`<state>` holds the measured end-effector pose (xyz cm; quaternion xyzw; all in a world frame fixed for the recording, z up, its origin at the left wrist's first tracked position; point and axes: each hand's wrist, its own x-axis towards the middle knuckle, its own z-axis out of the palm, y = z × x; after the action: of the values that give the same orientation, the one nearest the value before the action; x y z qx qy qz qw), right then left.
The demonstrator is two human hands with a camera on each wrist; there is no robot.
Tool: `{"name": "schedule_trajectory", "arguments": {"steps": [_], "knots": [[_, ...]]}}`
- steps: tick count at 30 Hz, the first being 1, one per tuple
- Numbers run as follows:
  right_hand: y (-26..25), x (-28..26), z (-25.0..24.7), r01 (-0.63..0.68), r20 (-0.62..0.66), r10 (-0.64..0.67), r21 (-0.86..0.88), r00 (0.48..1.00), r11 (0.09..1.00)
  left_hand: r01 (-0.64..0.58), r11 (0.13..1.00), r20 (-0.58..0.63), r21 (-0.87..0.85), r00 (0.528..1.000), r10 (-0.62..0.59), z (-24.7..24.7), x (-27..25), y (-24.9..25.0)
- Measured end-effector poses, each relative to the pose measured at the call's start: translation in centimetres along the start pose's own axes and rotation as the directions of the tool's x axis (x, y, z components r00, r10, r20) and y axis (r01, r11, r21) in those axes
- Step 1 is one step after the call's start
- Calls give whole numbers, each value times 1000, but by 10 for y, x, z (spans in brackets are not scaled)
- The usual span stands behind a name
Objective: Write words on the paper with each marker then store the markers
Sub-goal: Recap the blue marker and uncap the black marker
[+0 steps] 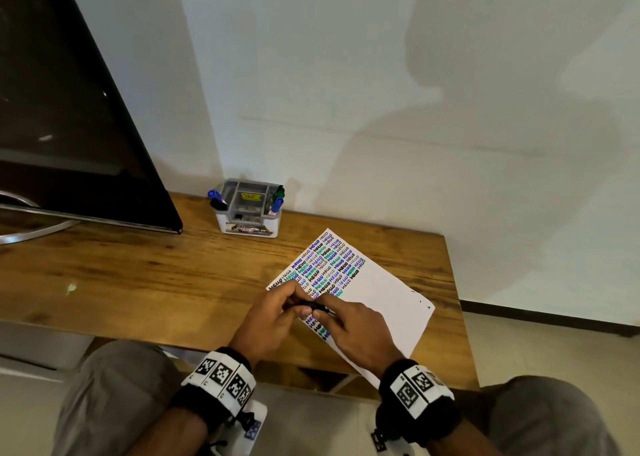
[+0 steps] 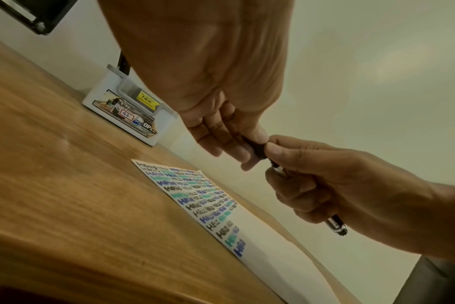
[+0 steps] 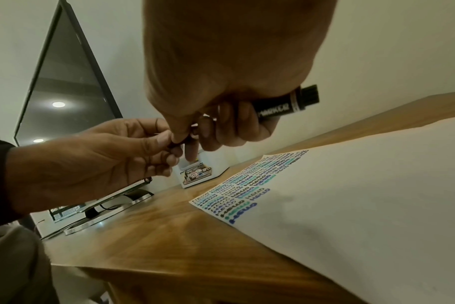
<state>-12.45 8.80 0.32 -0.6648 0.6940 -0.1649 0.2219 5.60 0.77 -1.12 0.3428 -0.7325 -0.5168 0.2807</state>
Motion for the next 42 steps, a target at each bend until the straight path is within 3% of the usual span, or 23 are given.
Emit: {"name": "schedule_trajectory", "arguments": {"steps": [3, 8, 11, 15, 21, 23, 25, 27, 29, 34, 42], "knots": [[-1, 1, 0, -14, 9, 13, 35, 1000, 999, 13, 1000, -7, -18, 1000, -13, -1, -1, 0], [14, 6, -9, -133, 100, 109, 280, 989, 951, 99, 991, -90, -93, 990, -108, -1, 0, 0], [20, 6, -15, -213, 63, 206, 442, 976, 871, 130, 980, -96, -153, 985, -145, -2, 1, -1], [12, 9, -12, -171, 15, 206, 615, 978, 769, 127, 979, -61, -157, 989, -138, 2, 2, 0], [17, 20, -3, -147, 3, 187, 635, 982, 759, 133, 980, -17, -147, 990, -137, 10, 6, 2], [26, 23, -13, -153, -6, 200, 622, 980, 768, 121, 988, 8, -101, 993, -121, 10, 8, -1], [47, 32, -30, -184, -58, 253, 537, 966, 823, 69, 993, 41, 94, 997, -73, 9, 8, -9], [72, 43, -52, -254, -130, 319, 367, 939, 895, -48, 891, 98, 452, 995, 4, 9, 7, -20], [93, 53, -70, -308, -176, 362, 274, 915, 911, -142, 737, 161, 661, 986, 46, 12, 6, -28], [123, 73, -87, -423, -160, 440, 135, 883, 896, -174, 649, 202, 740, 979, 32, 18, 9, -41], [131, 92, -80, -404, -113, 400, -14, 909, 914, -226, 600, 249, 768, 968, 46, 17, 9, -51]]}}
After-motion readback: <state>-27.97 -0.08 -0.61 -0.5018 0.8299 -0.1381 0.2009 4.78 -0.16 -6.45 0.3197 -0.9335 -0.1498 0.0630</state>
